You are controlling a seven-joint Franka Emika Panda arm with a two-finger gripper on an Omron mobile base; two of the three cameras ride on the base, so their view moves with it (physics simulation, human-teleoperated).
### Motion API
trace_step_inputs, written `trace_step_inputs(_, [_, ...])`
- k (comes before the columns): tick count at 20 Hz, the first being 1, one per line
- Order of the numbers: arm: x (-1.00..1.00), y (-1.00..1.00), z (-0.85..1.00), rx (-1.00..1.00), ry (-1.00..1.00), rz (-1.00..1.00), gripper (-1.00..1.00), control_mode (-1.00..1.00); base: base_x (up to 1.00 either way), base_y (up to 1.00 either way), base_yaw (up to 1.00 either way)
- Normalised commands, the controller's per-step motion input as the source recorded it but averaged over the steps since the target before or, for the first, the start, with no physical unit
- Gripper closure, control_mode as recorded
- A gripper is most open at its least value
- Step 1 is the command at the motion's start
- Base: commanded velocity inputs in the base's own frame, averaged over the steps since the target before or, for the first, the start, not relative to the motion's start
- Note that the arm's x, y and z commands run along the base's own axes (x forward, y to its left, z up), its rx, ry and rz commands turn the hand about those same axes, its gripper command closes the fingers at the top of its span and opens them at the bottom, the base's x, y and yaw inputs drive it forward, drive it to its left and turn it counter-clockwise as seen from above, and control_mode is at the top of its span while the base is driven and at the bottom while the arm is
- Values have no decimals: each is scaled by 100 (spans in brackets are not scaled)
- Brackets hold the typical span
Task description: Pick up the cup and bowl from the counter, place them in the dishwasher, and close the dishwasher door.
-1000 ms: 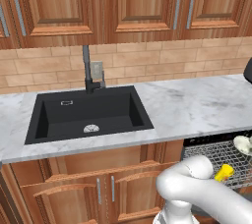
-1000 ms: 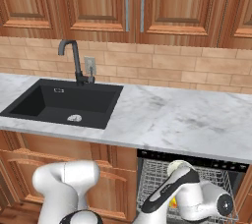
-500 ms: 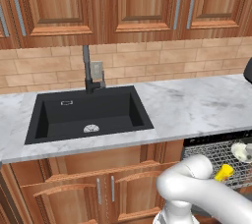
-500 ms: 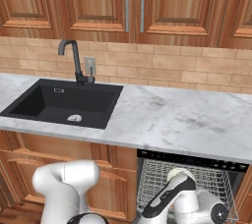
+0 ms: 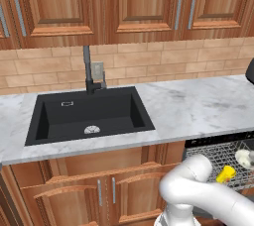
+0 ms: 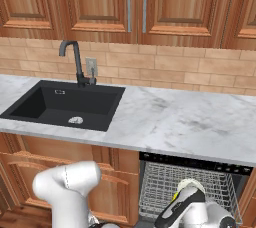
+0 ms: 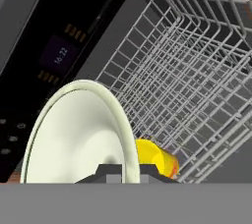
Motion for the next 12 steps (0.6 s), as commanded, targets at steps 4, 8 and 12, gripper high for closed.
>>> trace_step_inputs(4, [24,-34,-46,0,0,0,100,-100,0,0,0])
trace_step_inputs(8, [31,-31,-24,0,0,0,100,-100,0,0,0])
trace_step_inputs(12, [34,-30,-14,0,2,0,100,-100,0,0,0])
